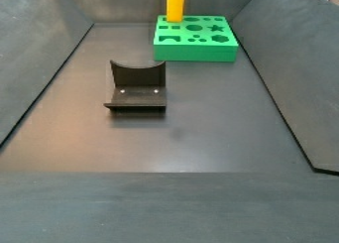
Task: Insert the rectangle object.
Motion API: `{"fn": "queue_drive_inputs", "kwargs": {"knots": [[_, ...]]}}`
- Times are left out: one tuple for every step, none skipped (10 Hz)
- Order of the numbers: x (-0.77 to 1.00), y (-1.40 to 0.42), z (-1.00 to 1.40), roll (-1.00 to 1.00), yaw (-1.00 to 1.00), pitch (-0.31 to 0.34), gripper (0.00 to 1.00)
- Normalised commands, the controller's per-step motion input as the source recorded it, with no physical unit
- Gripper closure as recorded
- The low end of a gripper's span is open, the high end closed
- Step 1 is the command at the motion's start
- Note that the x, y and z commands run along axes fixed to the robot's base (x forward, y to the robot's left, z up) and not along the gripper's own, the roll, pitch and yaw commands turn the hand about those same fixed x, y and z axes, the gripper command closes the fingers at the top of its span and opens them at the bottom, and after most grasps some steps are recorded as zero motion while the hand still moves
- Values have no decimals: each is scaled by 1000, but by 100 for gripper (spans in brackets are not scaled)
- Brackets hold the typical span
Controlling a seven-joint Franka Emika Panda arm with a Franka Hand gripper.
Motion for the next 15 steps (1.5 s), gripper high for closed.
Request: {"fn": "queue_drive_inputs", "kwargs": {"knots": [[0,-349,-654,-34,0,-150,100],[140,-337,-694,-11,0,-126,100],[326,-289,-734,0,0,-77,100],[377,-346,-726,37,0,-44,100],[366,-331,-751,27,0,-40,100],[363,-246,-774,33,0,-36,100],[200,-106,-709,117,0,-4,100],[0,0,-537,229,91,0,100],[-34,26,-414,313,77,0,100],[-34,66,-366,404,29,10,100],[-11,63,-317,451,17,31,100],[0,37,-374,433,14,27,100],[0,0,-429,369,0,20,100],[0,0,-449,359,0,14,100],[0,0,-466,309,-46,24,100]]}}
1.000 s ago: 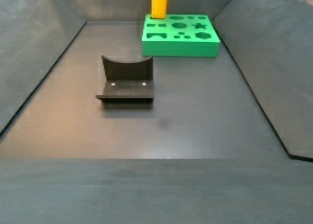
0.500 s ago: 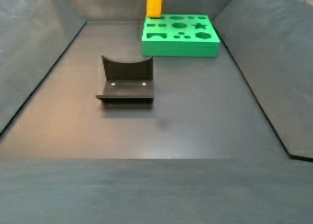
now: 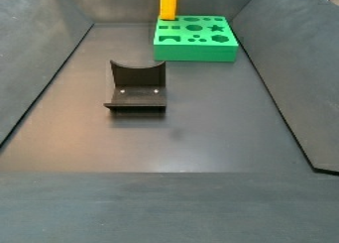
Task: Insert the rectangle object.
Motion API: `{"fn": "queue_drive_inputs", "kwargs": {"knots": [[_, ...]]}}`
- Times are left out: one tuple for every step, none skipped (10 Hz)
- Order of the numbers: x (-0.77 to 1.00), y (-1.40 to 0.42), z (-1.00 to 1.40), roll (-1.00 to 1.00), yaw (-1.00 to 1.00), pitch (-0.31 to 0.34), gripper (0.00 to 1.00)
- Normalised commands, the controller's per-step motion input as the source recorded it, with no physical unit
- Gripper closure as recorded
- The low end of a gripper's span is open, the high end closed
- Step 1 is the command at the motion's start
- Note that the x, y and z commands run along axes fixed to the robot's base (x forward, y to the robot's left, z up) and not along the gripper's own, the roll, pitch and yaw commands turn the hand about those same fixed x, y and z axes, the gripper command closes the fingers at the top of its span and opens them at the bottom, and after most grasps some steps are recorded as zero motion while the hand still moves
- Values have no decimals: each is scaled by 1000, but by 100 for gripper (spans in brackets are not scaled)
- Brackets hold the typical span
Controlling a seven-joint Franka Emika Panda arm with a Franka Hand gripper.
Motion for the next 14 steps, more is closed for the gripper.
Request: {"fn": "queue_drive_inputs", "kwargs": {"knots": [[-131,23,-374,243,-197,37,100],[-174,34,-363,193,-237,36,100],[-211,11,-377,163,-243,23,100],[-257,3,-400,149,-243,6,100],[-189,0,-434,103,-231,11,100],[0,-29,-480,60,-94,0,100],[254,-114,-529,36,-40,30,100],[566,-186,-589,40,-43,43,100],[829,-103,-680,71,0,103,100],[891,0,-663,133,194,141,100],[714,63,-409,170,377,93,100],[403,-43,-389,101,246,44,100],[54,0,-226,-130,-20,0,100],[0,-151,-140,0,14,-7,100]]}}
